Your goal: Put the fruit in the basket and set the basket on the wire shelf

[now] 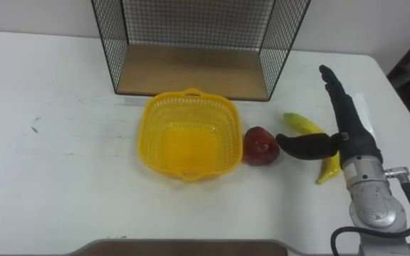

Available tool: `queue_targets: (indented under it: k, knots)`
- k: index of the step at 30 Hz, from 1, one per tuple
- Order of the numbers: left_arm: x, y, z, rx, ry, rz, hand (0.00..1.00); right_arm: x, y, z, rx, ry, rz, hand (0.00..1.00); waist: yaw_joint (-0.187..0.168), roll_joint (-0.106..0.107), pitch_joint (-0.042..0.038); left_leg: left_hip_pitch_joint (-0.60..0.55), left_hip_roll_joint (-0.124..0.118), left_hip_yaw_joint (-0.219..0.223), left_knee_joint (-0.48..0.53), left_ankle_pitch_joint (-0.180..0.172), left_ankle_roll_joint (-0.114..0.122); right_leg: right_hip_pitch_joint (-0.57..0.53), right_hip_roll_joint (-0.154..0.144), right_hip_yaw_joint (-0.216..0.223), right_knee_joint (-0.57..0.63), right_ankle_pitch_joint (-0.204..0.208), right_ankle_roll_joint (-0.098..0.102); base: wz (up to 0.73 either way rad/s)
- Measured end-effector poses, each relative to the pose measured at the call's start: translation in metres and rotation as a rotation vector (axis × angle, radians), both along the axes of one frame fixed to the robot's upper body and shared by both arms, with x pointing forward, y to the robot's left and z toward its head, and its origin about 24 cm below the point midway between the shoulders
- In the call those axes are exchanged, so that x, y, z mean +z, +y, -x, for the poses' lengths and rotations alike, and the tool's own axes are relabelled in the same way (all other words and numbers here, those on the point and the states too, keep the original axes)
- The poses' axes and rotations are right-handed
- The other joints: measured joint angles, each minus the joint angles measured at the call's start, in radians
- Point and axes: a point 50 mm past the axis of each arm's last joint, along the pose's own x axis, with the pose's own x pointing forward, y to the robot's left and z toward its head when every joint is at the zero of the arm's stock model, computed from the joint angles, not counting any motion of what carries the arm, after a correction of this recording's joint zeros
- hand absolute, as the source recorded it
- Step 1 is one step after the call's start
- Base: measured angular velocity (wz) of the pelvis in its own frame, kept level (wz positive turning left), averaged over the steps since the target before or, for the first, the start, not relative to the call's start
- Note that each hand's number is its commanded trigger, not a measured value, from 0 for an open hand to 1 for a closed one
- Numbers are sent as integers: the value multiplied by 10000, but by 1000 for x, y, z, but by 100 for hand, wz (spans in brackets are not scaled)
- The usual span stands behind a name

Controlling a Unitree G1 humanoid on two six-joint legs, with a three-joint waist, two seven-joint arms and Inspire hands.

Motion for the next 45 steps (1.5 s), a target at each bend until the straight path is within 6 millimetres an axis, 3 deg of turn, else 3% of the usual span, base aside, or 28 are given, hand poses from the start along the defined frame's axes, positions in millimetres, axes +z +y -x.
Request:
queue_targets:
  k: [10, 19, 37, 45]
  knots:
    - [1, 2, -2, -425, 56, -60, 0, -19, 18, 0, 1184, 1164, -208, 0, 26, -117, -14, 160, 0, -4, 4, 0, 0, 109, -5, -3, 4, 0, 0, 0]
    - [1, 3, -2, -429, 29, -66, 0, -28, 27, 1, 1965, 1818, -283, 0, 12, -77, 10, 158, 1, -11, 37, 0, 0, 112, -4, 11, 5, 3, -5, 0]
    - [3, 4, -10, -881, -140, -118, 0, -35, 31, 3, 2648, 2498, -371, 0, 6, -41, -9, 139, 6, -24, 182, -1, 1, 179, -5, -15, 9, 20, -33, 0]
    - [3, 4, -13, -917, -221, -124, 0, -44, 34, 5, 2843, 3046, -176, 0, 12, 23, -52, 150, 7, -30, 226, -1, 1, 206, -8, -33, 15, 34, -36, 0]
